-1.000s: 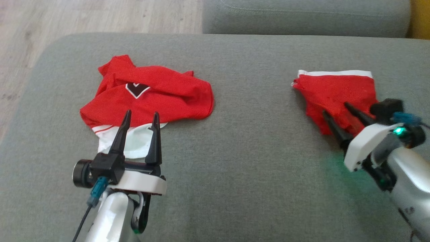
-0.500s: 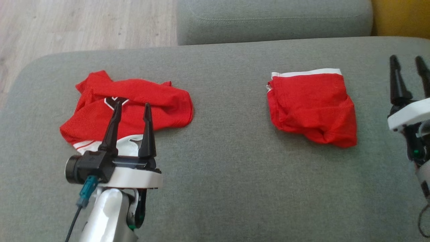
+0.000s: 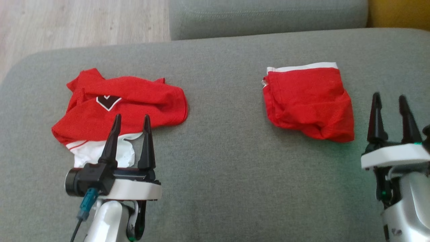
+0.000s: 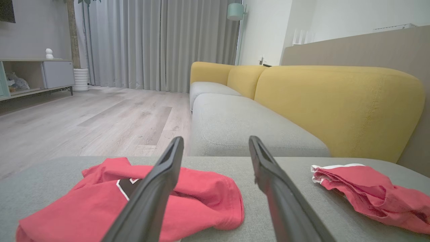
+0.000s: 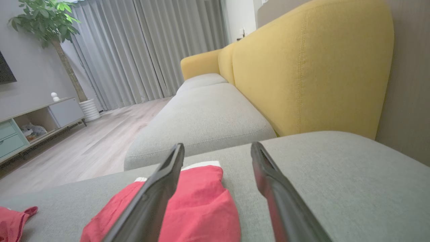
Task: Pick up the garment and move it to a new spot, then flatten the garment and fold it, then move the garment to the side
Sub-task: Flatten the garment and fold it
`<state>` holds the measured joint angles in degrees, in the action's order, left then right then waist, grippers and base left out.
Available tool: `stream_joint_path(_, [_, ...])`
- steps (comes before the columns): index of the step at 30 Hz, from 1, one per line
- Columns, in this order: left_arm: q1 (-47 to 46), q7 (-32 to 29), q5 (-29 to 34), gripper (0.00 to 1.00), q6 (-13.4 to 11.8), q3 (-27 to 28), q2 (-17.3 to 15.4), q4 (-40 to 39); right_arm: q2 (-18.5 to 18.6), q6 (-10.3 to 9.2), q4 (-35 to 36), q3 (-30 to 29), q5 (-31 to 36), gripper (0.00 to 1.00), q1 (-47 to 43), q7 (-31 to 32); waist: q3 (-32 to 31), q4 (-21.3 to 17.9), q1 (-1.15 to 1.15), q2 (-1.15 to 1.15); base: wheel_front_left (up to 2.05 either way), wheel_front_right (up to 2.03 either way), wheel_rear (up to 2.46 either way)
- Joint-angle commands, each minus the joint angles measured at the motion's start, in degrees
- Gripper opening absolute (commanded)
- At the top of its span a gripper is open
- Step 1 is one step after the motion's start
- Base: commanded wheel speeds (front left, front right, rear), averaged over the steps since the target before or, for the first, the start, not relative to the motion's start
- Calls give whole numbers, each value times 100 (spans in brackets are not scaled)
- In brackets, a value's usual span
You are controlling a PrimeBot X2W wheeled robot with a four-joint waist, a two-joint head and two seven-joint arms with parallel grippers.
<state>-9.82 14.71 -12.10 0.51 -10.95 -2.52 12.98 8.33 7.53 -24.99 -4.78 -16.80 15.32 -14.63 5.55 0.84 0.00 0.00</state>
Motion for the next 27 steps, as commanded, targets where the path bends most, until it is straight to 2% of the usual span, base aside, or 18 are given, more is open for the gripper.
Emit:
stream_joint_path(1, [-226,29,30,100,-12,187,-38,-203,-9,-4,273,70,99,100,266,-14,100,41,0,0,0,0,0])
stream_joint_path(3, [-285,29,27,100,0,160,-37,-216,-58,-4,367,1,199,100,350,36,234,87,0,0,0,0,0])
stream_joint_path(4, [-319,29,22,100,5,154,-37,-226,-85,-4,407,-34,243,76,419,73,325,112,0,0,0,0,0])
stream_joint_path(5, [-319,29,22,100,5,154,-37,-226,-85,-4,407,-34,243,76,419,73,325,112,0,0,0,0,0])
stream_joint_path(6, [-354,29,15,100,12,148,-37,-231,-108,-4,435,-49,300,0,505,111,408,139,0,0,0,0,0])
stream_joint_path(12, [-622,29,-27,100,63,17,-36,-232,-268,-4,221,-156,670,0,1237,440,1001,407,0,0,0,0,0])
stream_joint_path(16, [-793,29,-85,100,69,-105,-36,-230,-359,-4,-345,-353,1041,0,1732,686,1286,613,0,0,0,0,0])
stream_joint_path(25, [-983,29,-153,100,43,-258,-36,-146,-362,-4,-2035,-1720,2709,0,2432,818,1447,869,0,0,0,0,0])
stream_joint_path(27, [-1006,29,-166,100,25,-281,-36,-128,-395,-4,-2231,-1728,2861,0,2533,677,1428,882,0,0,0,0,0])
